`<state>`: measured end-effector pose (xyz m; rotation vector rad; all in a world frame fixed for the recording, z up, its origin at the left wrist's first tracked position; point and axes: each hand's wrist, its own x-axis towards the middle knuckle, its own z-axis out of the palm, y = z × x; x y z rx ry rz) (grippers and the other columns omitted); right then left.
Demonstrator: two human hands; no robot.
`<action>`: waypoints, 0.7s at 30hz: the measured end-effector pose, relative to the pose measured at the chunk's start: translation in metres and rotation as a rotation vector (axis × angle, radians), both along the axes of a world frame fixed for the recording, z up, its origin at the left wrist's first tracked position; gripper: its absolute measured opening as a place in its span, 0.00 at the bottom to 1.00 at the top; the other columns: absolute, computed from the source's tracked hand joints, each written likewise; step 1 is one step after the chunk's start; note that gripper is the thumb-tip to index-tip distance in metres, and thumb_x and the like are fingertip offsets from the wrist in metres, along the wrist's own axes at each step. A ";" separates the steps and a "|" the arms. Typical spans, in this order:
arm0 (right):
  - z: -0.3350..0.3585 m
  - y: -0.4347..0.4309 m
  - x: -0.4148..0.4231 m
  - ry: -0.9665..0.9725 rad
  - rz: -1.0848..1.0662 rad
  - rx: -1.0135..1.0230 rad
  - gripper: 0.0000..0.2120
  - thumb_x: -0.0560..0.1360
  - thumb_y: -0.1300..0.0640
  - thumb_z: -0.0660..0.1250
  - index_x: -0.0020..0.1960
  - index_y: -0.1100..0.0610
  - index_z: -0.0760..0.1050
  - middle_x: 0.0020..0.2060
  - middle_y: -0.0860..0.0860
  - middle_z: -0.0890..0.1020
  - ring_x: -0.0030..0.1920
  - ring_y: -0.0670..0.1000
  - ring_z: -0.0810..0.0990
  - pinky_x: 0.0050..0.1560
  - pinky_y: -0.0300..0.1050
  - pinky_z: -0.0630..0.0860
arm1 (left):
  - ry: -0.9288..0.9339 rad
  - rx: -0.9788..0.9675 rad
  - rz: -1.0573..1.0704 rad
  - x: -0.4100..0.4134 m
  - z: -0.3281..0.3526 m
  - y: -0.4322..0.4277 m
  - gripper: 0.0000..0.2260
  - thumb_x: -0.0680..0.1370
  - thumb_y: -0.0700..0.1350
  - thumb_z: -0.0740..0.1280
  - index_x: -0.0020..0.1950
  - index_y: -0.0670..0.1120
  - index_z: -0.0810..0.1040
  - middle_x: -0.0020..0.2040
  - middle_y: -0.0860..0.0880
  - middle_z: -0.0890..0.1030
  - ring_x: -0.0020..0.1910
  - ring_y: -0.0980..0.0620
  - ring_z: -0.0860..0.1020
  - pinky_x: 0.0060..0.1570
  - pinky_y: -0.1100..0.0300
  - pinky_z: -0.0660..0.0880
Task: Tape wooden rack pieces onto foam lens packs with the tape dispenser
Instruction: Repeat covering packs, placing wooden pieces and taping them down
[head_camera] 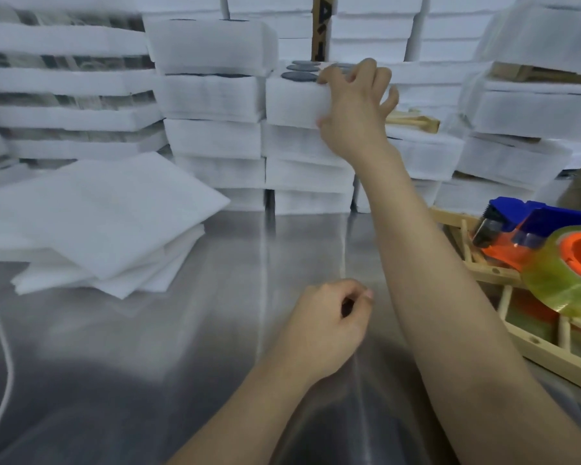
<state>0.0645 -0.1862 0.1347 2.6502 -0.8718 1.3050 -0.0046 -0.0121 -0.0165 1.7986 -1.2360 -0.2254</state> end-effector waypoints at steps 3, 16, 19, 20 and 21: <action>-0.001 0.000 -0.002 -0.028 0.063 0.030 0.24 0.71 0.65 0.64 0.65 0.52 0.68 0.68 0.57 0.61 0.71 0.58 0.58 0.71 0.61 0.53 | 0.011 -0.016 0.016 0.001 0.002 0.000 0.14 0.81 0.50 0.59 0.44 0.46 0.80 0.40 0.50 0.82 0.40 0.56 0.78 0.42 0.62 0.71; 0.043 0.072 -0.127 -0.135 0.349 0.319 0.15 0.71 0.55 0.73 0.53 0.50 0.71 0.47 0.43 0.74 0.53 0.52 0.75 0.58 0.52 0.72 | 0.134 -0.216 0.255 0.013 0.004 -0.001 0.05 0.79 0.39 0.63 0.51 0.44 0.78 0.47 0.47 0.80 0.44 0.54 0.76 0.48 0.70 0.72; 0.050 0.104 -0.162 -0.197 0.457 0.339 0.14 0.68 0.52 0.76 0.48 0.47 0.72 0.42 0.38 0.73 0.44 0.40 0.75 0.42 0.32 0.73 | 0.601 -0.560 0.562 0.038 0.017 0.011 0.09 0.79 0.35 0.63 0.45 0.48 0.69 0.43 0.43 0.76 0.37 0.52 0.77 0.43 0.57 0.77; 0.049 0.114 -0.174 -0.190 0.503 0.345 0.14 0.68 0.51 0.76 0.47 0.46 0.73 0.42 0.37 0.74 0.43 0.37 0.74 0.38 0.29 0.71 | 0.692 -0.693 0.650 0.049 0.023 0.020 0.09 0.79 0.34 0.63 0.45 0.46 0.68 0.43 0.42 0.74 0.34 0.54 0.75 0.37 0.61 0.76; 0.047 0.124 -0.186 -0.171 0.543 0.360 0.14 0.67 0.50 0.77 0.46 0.44 0.74 0.43 0.38 0.76 0.42 0.37 0.75 0.38 0.29 0.70 | 0.752 -0.793 0.706 0.062 0.028 0.030 0.08 0.78 0.33 0.63 0.47 0.44 0.67 0.43 0.41 0.72 0.34 0.53 0.74 0.33 0.66 0.74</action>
